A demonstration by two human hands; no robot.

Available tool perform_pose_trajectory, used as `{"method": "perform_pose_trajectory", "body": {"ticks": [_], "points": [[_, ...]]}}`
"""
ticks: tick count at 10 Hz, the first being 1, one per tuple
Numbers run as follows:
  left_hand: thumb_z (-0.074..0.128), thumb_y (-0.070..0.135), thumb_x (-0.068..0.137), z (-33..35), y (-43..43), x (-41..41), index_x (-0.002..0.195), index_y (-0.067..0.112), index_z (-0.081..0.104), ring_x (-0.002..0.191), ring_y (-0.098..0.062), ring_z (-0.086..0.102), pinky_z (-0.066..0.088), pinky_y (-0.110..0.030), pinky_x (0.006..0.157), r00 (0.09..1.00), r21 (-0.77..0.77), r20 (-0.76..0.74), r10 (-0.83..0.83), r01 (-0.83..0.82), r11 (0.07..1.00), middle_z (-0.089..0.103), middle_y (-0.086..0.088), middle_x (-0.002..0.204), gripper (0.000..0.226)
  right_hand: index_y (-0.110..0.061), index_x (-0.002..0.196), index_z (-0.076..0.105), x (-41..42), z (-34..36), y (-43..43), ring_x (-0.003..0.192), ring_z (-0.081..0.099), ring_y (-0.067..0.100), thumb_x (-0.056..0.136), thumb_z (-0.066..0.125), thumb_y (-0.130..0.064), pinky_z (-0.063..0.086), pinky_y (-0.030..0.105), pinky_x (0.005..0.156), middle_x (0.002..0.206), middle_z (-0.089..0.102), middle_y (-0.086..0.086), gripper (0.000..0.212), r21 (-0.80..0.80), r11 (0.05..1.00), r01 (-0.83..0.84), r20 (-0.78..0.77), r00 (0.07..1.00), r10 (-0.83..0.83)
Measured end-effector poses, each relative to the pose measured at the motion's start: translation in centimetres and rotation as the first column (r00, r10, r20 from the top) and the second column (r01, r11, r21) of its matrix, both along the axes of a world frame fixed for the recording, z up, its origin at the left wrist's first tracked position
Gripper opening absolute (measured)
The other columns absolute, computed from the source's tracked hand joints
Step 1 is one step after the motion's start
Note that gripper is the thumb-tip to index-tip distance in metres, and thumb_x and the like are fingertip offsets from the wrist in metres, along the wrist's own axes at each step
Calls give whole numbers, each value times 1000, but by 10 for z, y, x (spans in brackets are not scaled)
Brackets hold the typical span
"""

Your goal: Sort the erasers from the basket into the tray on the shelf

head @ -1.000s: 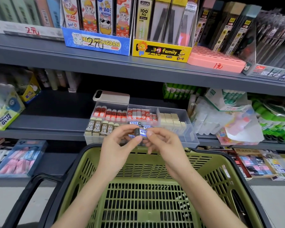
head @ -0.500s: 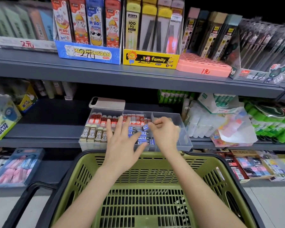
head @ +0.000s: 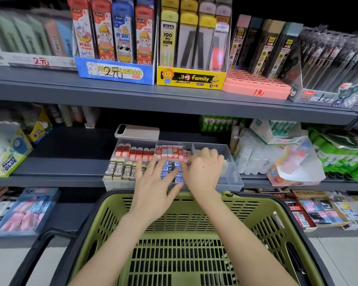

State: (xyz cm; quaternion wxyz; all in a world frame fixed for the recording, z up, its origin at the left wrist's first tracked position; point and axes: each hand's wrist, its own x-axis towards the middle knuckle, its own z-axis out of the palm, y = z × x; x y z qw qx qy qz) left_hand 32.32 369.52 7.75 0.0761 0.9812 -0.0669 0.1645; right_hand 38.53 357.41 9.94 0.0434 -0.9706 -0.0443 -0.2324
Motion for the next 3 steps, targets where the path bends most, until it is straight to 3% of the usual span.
{"method": "perform_pose_trajectory", "body": {"ticks": [2, 3], "points": [[14, 63, 94, 2, 3, -1, 140, 33, 45, 144, -23, 23, -12, -52, 115, 994, 37, -110, -13, 17, 999, 38, -2, 151, 63, -20, 88, 75, -5, 3, -11, 93, 52, 27, 84, 59, -43, 33, 39, 80, 92, 64, 5, 29, 114, 992, -45, -35, 998, 49], [20, 58, 96, 8, 8, 1, 145, 33, 35, 147, -19, 15, -16, -51, 113, 994, 22, -107, -31, 33, 999, 31, 2, 155, 57, -20, 83, 76, -14, 18, -22, 89, 54, 27, 83, 63, -42, 34, 37, 77, 89, 66, 4, 25, 295, 948, -122, 80, 991, 103]]}}
